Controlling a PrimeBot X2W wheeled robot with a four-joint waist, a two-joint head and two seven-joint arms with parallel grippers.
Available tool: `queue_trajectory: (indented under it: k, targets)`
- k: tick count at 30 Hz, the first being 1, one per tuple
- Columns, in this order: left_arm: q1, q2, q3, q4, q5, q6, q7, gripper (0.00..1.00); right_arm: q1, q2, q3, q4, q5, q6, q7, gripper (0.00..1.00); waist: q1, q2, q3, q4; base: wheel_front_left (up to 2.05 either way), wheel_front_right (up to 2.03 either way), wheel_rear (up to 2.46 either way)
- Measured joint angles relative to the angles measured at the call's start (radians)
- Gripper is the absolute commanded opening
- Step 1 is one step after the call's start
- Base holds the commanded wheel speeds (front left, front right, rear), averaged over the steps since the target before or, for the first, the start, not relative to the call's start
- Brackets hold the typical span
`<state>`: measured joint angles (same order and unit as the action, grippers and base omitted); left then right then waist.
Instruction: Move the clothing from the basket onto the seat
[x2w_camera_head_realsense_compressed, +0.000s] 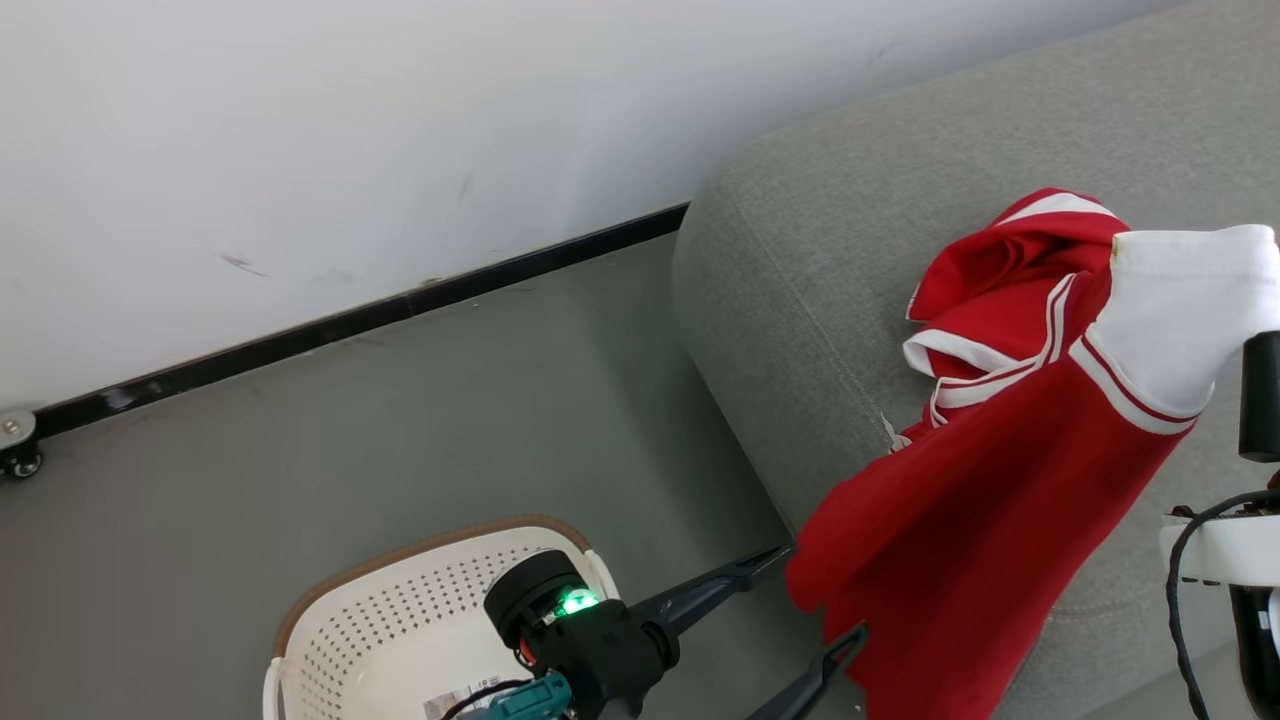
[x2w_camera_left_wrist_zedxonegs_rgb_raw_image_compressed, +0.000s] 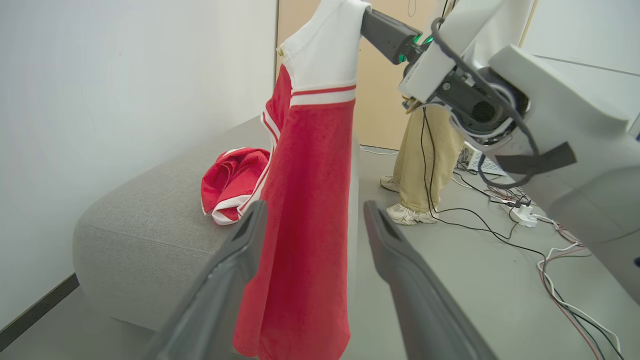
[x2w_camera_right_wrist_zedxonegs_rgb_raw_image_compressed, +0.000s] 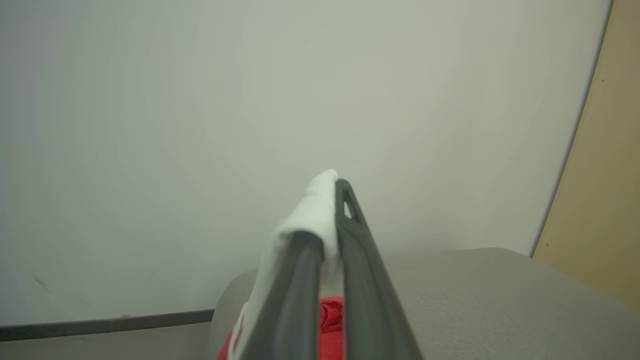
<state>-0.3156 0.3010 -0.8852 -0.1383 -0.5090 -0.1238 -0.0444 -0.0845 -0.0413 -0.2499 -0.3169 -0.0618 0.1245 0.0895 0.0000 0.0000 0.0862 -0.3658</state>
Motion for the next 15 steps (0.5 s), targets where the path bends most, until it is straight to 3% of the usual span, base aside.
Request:
queue_trajectory:
  k: [15]
  targets:
    - [-0.003,0.008,-0.002,0.008,-0.001,0.0,-0.009,1.0,-0.001,0.001,0.032,0.01,0.011,0.0,0.0,0.0,0.0,0.0,0.015,-0.093,0.0,0.0,0.0]
